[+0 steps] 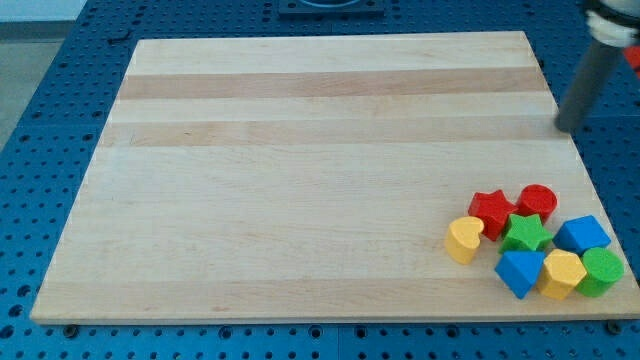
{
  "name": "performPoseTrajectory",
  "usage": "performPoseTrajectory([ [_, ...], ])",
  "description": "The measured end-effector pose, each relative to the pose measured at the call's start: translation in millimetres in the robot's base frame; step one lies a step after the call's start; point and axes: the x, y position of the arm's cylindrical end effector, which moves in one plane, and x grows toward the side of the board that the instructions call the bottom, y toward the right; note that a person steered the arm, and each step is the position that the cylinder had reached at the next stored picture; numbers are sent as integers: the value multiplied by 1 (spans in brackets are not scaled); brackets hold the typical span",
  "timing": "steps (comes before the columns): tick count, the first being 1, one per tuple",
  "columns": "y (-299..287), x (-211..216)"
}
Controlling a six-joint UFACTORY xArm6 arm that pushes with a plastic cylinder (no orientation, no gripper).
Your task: Move the yellow hexagon up and left
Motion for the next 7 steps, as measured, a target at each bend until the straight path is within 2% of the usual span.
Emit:
performPoseTrajectory([
  [1,30,37],
  [3,30,54],
  [4,30,114],
  [5,31,148],
  [6,31,165],
  [7,29,212],
])
